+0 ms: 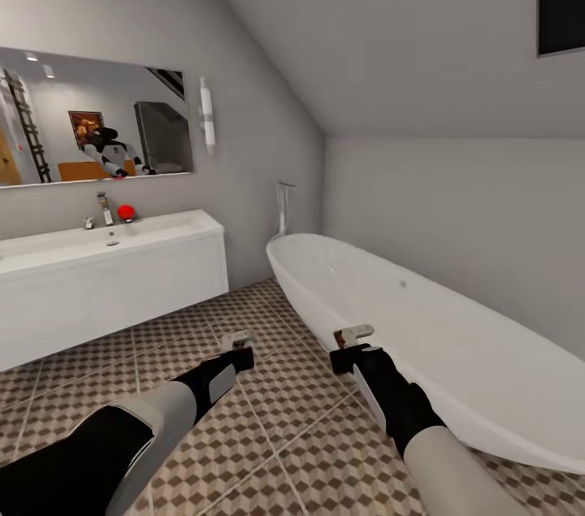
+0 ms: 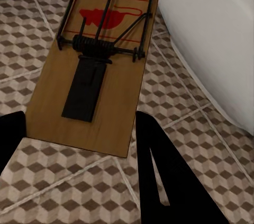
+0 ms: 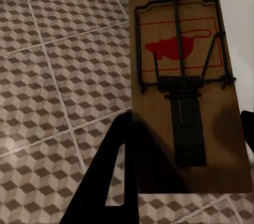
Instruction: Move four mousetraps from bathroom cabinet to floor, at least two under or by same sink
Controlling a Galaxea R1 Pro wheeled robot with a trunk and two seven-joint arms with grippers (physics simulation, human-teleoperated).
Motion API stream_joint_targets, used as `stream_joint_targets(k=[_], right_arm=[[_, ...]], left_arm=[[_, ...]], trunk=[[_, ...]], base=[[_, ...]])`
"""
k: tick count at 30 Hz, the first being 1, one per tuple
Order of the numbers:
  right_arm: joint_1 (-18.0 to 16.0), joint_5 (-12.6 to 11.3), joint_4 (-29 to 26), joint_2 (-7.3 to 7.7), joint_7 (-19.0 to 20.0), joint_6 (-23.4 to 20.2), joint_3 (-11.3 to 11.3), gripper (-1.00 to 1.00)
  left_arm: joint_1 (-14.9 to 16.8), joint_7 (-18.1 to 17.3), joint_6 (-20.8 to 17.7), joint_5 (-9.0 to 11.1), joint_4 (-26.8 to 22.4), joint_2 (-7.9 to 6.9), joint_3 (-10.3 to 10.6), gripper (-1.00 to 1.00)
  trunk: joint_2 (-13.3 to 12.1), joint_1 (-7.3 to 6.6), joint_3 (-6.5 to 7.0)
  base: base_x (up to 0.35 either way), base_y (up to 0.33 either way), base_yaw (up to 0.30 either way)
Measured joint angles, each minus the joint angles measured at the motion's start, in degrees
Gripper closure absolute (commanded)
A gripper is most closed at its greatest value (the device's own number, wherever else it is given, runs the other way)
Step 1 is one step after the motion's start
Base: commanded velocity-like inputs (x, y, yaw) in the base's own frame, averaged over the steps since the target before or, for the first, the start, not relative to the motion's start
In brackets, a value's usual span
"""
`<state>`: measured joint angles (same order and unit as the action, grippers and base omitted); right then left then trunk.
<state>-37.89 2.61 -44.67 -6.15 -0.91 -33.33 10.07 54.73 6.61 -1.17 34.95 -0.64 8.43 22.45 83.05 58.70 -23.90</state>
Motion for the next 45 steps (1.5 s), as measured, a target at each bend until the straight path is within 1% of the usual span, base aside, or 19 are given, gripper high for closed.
stream_joint_targets(k=[15, 38, 45], right_arm=[[0.0, -0.05, 0.01, -0.04, 0.0, -0.06, 0.08, 1.0], [-0.03, -0.05, 0.03, -0.03, -0.01, 0.02, 0.1, 1.0], [-0.01, -0.05, 0.03, -0.06, -0.01, 0.02, 0.1, 1.0]], left_arm=[[0.0, 0.01, 0.0, 0.09, 0.0, -0.07, 0.0, 1.0], [-0.01, 0.01, 0.0, 0.1, 0.05, -0.1, -0.05, 1.0], [-0.01, 0.01, 0.0, 0.1, 0.08, -0.4, -0.03, 1.0]], trunk=[[0.0, 0.0, 0.0], [0.0, 0.0, 0.0], [0.0, 0.0, 0.0]], base=[[0.324, 0.0, 0.016], [0.324, 0.0, 0.267], [0.324, 0.0, 0.282]])
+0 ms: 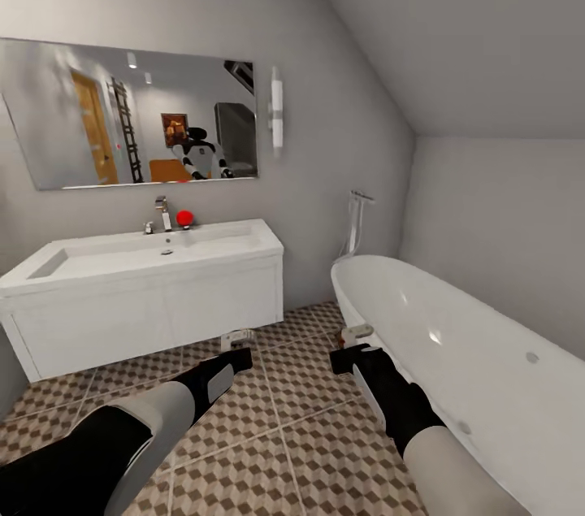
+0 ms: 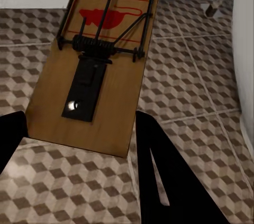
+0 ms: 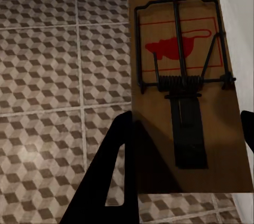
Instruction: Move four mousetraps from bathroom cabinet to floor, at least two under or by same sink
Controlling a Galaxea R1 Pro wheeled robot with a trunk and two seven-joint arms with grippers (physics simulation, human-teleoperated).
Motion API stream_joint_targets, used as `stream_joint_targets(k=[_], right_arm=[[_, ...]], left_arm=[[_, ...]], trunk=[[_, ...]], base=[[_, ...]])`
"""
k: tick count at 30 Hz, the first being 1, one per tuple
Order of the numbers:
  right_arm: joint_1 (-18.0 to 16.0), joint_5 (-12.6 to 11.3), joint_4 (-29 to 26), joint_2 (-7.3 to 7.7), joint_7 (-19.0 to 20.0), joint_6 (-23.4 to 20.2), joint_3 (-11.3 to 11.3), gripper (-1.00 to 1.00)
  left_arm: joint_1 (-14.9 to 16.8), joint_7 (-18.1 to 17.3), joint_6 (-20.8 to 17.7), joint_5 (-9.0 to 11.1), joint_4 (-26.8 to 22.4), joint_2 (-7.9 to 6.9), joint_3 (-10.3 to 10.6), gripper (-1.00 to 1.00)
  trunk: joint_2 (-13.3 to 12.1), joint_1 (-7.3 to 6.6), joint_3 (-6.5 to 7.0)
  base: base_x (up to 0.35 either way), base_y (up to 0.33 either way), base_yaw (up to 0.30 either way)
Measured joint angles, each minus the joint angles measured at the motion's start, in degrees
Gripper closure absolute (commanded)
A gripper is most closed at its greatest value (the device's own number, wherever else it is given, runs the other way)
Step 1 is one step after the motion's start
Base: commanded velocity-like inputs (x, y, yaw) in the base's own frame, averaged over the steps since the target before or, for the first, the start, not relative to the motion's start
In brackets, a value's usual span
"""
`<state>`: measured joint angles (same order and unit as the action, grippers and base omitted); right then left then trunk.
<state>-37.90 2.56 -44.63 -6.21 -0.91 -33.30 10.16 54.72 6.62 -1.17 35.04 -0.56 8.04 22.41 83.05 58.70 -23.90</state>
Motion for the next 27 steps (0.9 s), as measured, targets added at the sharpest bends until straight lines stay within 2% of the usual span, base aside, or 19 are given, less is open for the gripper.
stream_joint_targets(k=[18, 22, 27], right_arm=[[0.0, 0.0, 0.0, 0.05, -0.01, 0.0, 0.0, 1.0], [0.0, 0.01, -0.01, 0.04, 0.0, -0.01, -0.01, 1.0], [0.04, 0.01, -0.03, 0.06, 0.01, -0.02, -0.01, 1.0]], left_arm=[[0.0, 0.0, 0.07, 0.09, 0.0, -0.06, -0.01, 1.0], [0.0, 0.0, 0.08, 0.08, 0.07, -0.05, -0.02, 1.0], [0.0, 0.0, 0.08, 0.07, 0.06, -0.05, 0.01, 1.0]], trunk=[[0.0, 0.0, 0.0], [0.0, 0.02, 0.0], [0.0, 0.03, 0.0]], base=[[0.32, 0.0, 0.282], [0.14, 0.0, 0.194], [0.027, 0.0, 0.041]])
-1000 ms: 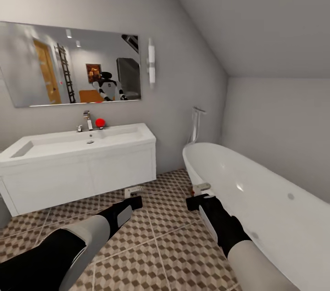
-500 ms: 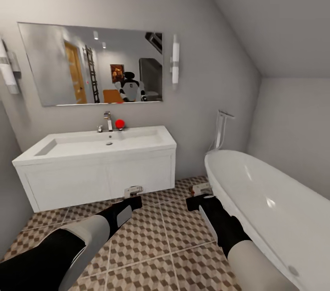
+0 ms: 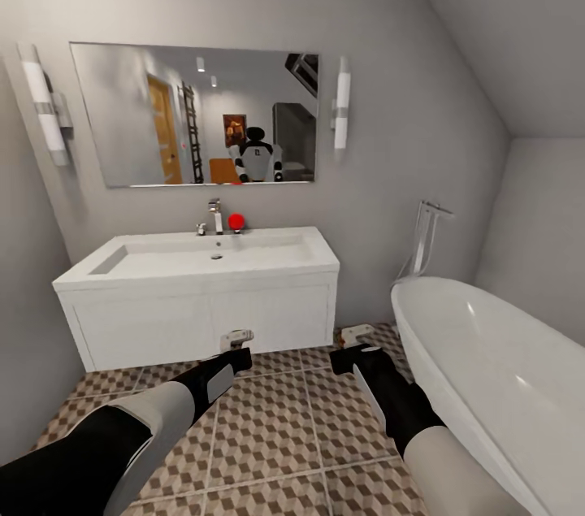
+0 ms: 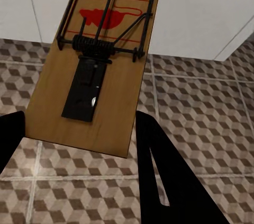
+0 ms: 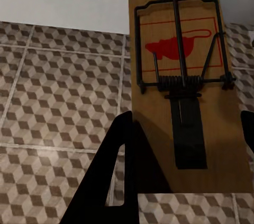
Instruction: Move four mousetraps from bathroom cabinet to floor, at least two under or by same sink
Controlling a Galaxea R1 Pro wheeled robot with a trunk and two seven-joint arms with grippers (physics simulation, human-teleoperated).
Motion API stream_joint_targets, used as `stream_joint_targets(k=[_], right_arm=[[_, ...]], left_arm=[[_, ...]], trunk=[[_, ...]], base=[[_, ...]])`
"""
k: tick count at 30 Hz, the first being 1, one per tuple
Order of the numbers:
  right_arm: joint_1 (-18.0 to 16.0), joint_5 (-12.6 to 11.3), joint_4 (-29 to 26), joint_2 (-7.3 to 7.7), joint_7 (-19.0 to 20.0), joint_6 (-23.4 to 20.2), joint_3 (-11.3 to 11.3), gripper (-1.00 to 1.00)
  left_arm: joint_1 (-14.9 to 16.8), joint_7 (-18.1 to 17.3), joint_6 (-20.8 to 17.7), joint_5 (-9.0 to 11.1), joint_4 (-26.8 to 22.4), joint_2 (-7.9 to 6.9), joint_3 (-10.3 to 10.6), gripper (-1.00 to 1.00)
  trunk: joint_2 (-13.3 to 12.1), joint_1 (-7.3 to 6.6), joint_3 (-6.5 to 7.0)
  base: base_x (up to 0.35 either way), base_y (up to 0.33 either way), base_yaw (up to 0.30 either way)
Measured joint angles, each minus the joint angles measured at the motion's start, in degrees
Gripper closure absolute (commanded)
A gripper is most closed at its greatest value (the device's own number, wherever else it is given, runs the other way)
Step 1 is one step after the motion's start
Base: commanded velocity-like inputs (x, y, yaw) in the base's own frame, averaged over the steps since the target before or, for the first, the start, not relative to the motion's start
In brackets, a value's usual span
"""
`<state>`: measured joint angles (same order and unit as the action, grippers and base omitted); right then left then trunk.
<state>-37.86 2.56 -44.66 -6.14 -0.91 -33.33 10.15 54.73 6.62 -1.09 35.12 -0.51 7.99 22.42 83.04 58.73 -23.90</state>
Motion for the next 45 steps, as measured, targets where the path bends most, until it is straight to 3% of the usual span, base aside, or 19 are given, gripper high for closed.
stream_joint_targets(k=[28, 37, 45], right_arm=[[-0.07, 0.01, 0.03, 0.06, 0.0, 0.02, 0.01, 1.0], [-0.03, 0.0, 0.0, 0.07, 0.0, 0.0, 0.0, 1.0], [-0.04, 0.0, 0.0, 0.07, -0.01, 0.02, 0.0, 1.0]], left_arm=[[0.0, -0.02, 0.0, 0.01, 0.02, -0.01, 0.03, 1.0], [0.0, -0.01, 0.0, -0.08, 0.03, 0.0, 0.03, 1.0], [0.0, -0.02, 0.0, -0.09, 0.03, 0.0, 0.03, 1.0]], trunk=[[0.0, 0.0, 0.0], [0.0, -0.01, 0.0], [0.01, -0.03, 0.0]], base=[[0.001, 0.0, 0.23], [0.026, 0.0, 0.045], [0.253, 0.0, 0.002]])
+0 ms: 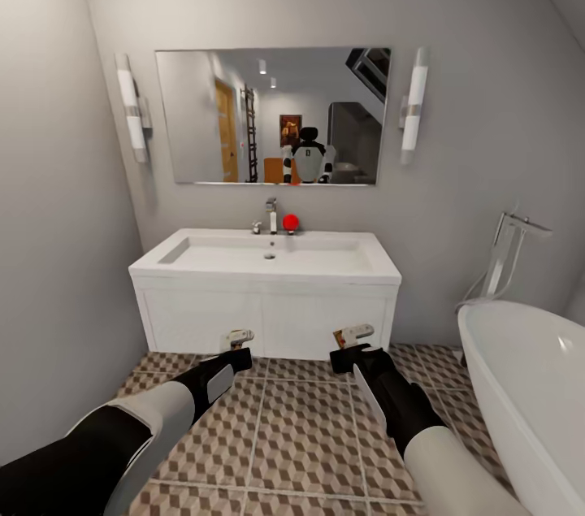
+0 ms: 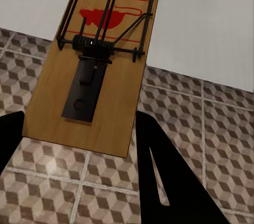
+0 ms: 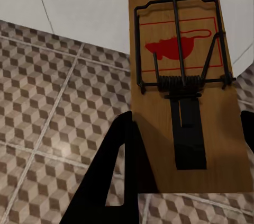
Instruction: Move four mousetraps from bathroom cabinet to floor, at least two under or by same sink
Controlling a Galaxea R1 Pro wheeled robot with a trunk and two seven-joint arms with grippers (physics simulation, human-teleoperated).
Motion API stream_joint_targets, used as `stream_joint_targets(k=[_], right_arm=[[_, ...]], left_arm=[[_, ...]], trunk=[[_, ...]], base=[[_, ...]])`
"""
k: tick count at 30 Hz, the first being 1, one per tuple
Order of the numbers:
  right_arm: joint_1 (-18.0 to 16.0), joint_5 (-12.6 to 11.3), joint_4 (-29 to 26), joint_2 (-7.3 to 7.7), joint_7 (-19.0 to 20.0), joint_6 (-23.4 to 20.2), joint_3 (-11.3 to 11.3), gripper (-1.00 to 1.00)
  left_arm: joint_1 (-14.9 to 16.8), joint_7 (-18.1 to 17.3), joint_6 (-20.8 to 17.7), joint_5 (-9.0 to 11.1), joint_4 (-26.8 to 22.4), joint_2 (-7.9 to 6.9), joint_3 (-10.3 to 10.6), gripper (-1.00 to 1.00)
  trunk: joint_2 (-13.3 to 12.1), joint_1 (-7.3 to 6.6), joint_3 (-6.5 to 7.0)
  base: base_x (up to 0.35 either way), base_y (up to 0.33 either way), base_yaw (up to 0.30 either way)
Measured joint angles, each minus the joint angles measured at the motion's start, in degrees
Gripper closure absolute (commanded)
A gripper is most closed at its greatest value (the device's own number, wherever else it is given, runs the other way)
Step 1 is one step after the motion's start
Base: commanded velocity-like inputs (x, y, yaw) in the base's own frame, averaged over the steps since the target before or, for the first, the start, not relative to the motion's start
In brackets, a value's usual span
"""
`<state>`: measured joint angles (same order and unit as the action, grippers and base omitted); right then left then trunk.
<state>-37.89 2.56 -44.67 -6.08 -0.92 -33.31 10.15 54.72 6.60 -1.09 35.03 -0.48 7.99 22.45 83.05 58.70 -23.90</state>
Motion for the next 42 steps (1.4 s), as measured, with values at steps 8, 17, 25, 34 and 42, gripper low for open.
stream_joint_targets(k=[8, 17, 25, 34, 42], right_arm=[[0.01, 0.0, 0.0, 0.0, -0.05, 0.05, 0.0, 1.0], [-0.01, 0.0, 0.0, 0.0, -0.07, 0.09, -0.08, 1.0], [0.0, 0.0, 0.0, 0.06, -0.03, 0.15, -0.11, 1.0], [0.03, -0.01, 0.18, 0.03, 0.37, 0.17, 0.01, 1.0], [0.01, -0.12, 0.5, 0.08, 0.28, 0.25, -0.06, 1.0]], left_arm=[[0.0, 0.02, 0.0, 0.08, 0.0, 0.0, -0.01, 1.0], [0.0, -0.04, 0.0, 0.03, 0.07, 0.0, 0.0, 1.0], [-0.01, -0.18, 0.0, -0.27, 0.23, -0.05, 0.0, 1.0], [0.0, -0.25, -0.33, -0.84, 0.1, -1.39, 0.22, 1.0], [-0.01, -2.33, -1.22, -0.76, 0.13, -3.15, 0.48, 1.0]], trunk=[[-0.01, 0.03, 0.0], [-0.01, 0.03, 0.0], [-0.01, 0.03, 0.0], [-0.01, 0.03, 0.0], [-0.01, 0.03, 0.0]], base=[[0.064, 0.0, 0.0], [0.003, 0.0, 0.0], [0.0, 0.0, 0.0], [0.0, 0.0, 0.0], [0.0, 0.0, 0.0]])
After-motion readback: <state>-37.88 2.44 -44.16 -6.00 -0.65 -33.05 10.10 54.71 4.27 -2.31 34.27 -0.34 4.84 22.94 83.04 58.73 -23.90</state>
